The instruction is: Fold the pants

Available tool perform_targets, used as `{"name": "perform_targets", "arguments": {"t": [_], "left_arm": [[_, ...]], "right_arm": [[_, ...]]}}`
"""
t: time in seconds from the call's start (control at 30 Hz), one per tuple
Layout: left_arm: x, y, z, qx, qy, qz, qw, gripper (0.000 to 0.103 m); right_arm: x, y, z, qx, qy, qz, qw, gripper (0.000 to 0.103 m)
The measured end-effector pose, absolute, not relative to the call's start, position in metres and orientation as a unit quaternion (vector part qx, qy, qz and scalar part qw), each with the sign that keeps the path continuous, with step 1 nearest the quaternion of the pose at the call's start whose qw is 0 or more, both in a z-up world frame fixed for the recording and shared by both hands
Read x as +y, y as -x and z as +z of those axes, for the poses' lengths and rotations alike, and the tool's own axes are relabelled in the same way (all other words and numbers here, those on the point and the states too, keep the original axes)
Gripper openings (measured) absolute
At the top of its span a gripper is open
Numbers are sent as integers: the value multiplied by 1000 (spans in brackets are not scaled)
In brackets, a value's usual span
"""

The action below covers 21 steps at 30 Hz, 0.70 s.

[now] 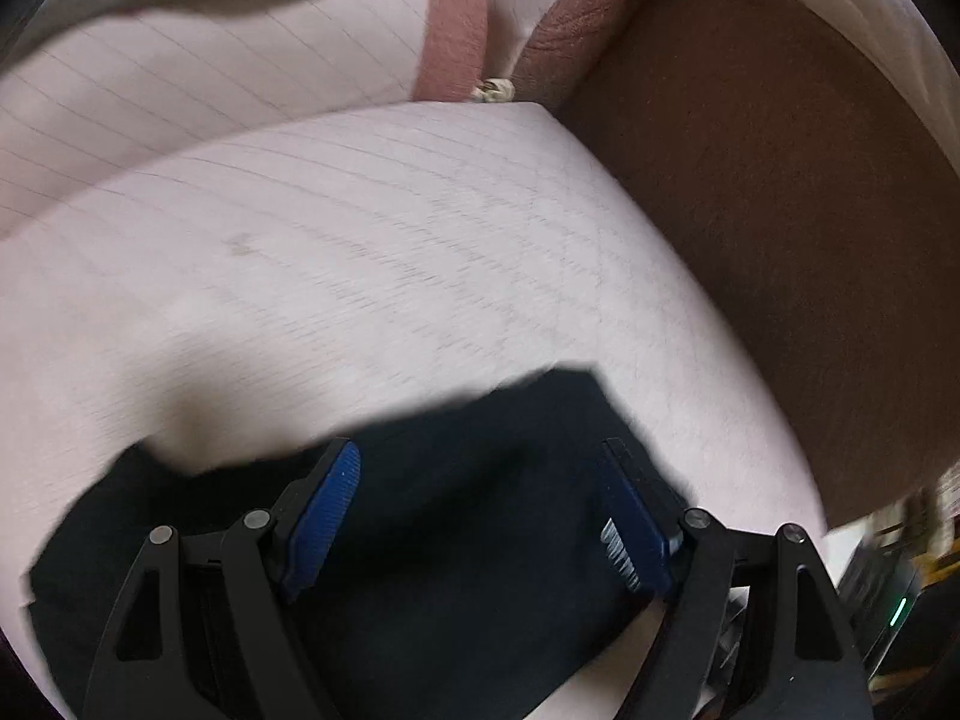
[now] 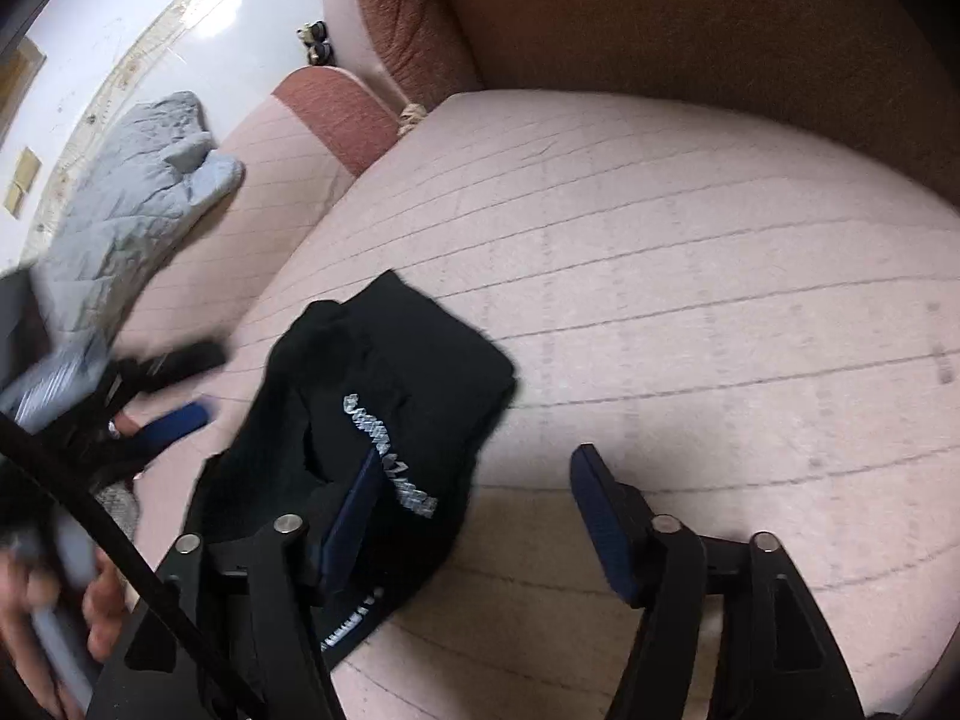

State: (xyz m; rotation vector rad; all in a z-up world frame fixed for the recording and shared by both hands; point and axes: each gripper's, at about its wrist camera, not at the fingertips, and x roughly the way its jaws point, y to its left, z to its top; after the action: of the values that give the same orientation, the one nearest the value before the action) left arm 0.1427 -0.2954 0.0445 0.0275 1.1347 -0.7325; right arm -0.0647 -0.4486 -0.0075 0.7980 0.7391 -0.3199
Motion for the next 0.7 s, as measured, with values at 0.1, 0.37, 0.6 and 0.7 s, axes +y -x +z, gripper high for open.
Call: {"name": "perform_targets", "arguments": {"t": [0.1,0.37,0.6,0.7], "left_arm": [[-331,-157,35,536,-7,-372,758,80],[-404,-158,-7,573,-115,-403,704,81],[-404,-140,8,540,-154,-419,713,20],[-389,-132,28,518,-134,-429,728,16]], "right_arm": [[-454,61,-14,335,-410,-125,839,75],[-446,44,-21,339,-421,-61,839,61],[-449,44,-29,341,-453,-46,823,22],[-444,47,-22,334,-447,-42,829,21]]}}
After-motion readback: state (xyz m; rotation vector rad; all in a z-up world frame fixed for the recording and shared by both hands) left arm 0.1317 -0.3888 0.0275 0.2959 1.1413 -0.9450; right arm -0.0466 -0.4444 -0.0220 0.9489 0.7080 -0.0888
